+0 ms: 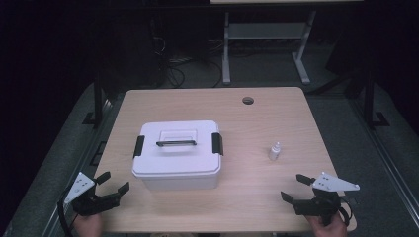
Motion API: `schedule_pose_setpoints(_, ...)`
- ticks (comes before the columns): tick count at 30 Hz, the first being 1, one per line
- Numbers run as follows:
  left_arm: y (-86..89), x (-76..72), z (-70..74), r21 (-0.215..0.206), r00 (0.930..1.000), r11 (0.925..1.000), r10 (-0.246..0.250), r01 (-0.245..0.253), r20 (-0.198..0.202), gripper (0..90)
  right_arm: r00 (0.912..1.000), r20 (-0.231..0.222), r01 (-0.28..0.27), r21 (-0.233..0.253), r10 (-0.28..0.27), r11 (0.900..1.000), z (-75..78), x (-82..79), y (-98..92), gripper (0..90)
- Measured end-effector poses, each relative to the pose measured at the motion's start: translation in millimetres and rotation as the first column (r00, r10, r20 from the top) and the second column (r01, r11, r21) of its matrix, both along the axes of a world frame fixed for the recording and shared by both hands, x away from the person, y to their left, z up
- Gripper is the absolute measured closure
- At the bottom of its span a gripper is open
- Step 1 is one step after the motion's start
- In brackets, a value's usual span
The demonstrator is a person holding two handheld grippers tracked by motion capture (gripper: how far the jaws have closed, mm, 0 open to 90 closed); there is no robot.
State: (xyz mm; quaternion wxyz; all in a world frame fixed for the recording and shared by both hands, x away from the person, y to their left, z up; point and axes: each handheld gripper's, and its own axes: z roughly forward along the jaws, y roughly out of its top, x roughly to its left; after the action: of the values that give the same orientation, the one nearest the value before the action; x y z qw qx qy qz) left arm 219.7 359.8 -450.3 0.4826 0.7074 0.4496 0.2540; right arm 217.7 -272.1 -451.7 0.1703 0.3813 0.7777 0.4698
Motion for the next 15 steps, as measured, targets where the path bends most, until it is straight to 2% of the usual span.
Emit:
schedule_pose_setpoints(6, -0.9, 0.2, 0.3, 0.009, 1.0000, 1.0000, -0.003, 0.003, 0.005, 13.0, 0.9999, 0.014, -0.010, 0.022, 0.009, 1.000, 1.4, -1.3, -0.5, 14.9)
schedule_pose_setpoints(7, -0.7, -1.0, 0.0, 0.006, 1.0000, 1.0000, -0.001, 0.001, 0.006, 13.0, 0.9992, 0.036, -0.014, 0.018, 0.013, 1.000, 4.1, -3.0, 1.5, 14.9)
schedule_pose_setpoints(8, 0.0, -1.9, 0.1, 0.007, 1.0000, 1.0000, 0.000, 0.000, 0.007, 13.0, 0.9991, 0.038, -0.021, 0.014, 0.021, 1.000, 5.2, -2.9, 2.4, 14.9)
schedule_pose_setpoints(15, 2.0, -4.2, 0.2, -0.003, 0.9999, 1.0000, -0.003, 0.003, 0.016, 13.0, 0.9961, 0.009, -0.088, 0.013, 0.088, 0.996, 15.3, 2.1, 8.9, 13.9)
